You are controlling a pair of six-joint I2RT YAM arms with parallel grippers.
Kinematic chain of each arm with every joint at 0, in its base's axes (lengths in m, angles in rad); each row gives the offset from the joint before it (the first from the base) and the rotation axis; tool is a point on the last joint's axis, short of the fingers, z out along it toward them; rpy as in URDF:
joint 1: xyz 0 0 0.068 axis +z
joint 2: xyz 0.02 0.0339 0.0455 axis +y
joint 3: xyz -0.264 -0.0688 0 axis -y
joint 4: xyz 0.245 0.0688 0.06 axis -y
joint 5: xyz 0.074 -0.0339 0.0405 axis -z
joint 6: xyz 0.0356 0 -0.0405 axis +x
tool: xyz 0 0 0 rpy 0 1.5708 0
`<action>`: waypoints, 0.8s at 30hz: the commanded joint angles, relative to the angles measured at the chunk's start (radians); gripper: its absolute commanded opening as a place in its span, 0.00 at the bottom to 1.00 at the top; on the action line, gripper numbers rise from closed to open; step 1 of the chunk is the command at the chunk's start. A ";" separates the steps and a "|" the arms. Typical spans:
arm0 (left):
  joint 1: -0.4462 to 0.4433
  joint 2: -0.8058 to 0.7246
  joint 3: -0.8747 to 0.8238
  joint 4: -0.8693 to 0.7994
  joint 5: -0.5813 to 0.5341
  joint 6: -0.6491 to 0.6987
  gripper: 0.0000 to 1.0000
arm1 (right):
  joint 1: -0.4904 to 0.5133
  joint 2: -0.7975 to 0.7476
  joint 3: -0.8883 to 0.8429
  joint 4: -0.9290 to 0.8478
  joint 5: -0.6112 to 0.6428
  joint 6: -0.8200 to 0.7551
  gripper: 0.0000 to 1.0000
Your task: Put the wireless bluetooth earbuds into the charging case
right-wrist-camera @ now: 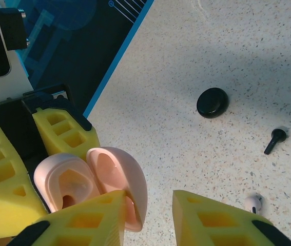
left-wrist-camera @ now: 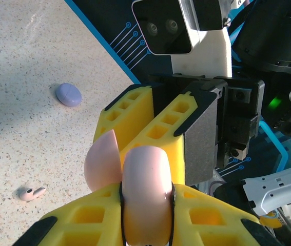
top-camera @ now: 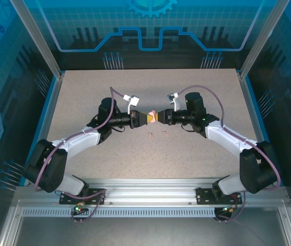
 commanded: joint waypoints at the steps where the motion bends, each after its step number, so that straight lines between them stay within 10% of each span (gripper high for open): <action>1: -0.005 0.002 0.010 0.037 0.033 -0.004 0.00 | 0.010 0.019 0.025 -0.003 -0.011 -0.015 0.31; 24: -0.005 0.005 0.019 0.016 0.017 0.012 0.00 | 0.009 -0.047 -0.054 -0.028 -0.002 -0.048 0.32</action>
